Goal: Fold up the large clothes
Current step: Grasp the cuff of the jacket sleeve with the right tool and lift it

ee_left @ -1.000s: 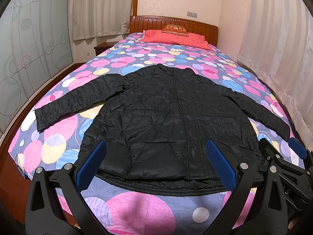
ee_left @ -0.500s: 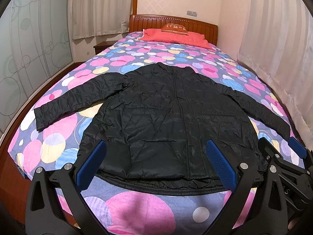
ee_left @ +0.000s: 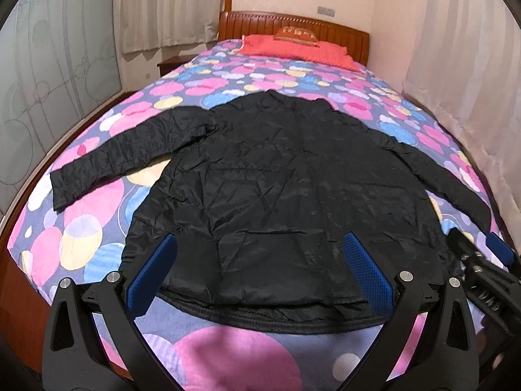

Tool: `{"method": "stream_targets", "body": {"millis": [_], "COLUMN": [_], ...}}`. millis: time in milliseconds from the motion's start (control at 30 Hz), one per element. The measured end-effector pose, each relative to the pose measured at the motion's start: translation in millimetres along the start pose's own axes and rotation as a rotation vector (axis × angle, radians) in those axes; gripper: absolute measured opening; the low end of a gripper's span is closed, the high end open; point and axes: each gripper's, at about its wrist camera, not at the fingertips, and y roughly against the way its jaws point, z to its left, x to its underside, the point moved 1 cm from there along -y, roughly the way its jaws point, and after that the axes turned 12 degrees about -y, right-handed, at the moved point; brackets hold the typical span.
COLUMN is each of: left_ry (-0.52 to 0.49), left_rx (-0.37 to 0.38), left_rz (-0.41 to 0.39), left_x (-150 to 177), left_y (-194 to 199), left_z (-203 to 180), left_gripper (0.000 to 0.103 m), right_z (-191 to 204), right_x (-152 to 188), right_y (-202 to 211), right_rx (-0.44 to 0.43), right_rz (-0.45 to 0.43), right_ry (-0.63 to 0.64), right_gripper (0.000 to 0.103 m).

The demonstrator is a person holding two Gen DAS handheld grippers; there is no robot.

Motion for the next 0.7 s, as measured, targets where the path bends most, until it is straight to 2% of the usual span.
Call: {"method": "stream_targets", "body": {"millis": [167, 267, 467, 500, 533, 567, 600, 700], "left_ry": [0.036, 0.061, 0.132, 0.149, 0.17, 0.184, 0.205, 0.268], "left_rx": [0.012, 0.027, -0.048, -0.068, -0.086, -0.099, -0.122, -0.161], "left_rz": [0.068, 0.112, 0.136, 0.145, 0.152, 0.157, 0.167, 0.185], "left_x": [-7.9, -13.5, -24.4, -24.7, -24.8, -24.7, -24.1, -22.6], "left_y": [-33.5, -55.6, -97.6, -103.8, -110.3, -114.2, -119.6, -131.0], "left_z": [17.2, 32.1, 75.5, 84.2, 93.9, 99.8, 108.7, 130.0], "left_gripper": [0.101, 0.101, 0.101, 0.101, 0.101, 0.101, 0.101, 0.101], "right_z": [-29.0, -56.2, -133.4, -146.7, -162.9, -174.3, -188.1, -234.0], "right_x": [-15.1, -27.2, -51.5, -54.1, -57.0, -58.8, -60.2, -62.5], "right_y": [-27.7, -48.6, -91.2, -96.7, -102.5, -106.6, -112.3, -124.3], "right_rx": [-0.018, -0.038, 0.036, 0.046, 0.056, 0.064, 0.079, 0.059], "right_rz": [0.059, 0.104, 0.116, 0.117, 0.115, 0.112, 0.119, 0.11], "right_ry": [-0.087, -0.183, -0.375, -0.409, -0.45, -0.478, -0.516, -0.671], "right_gripper": [0.098, 0.098, 0.096, 0.094, 0.08, 0.062, 0.058, 0.058]}}
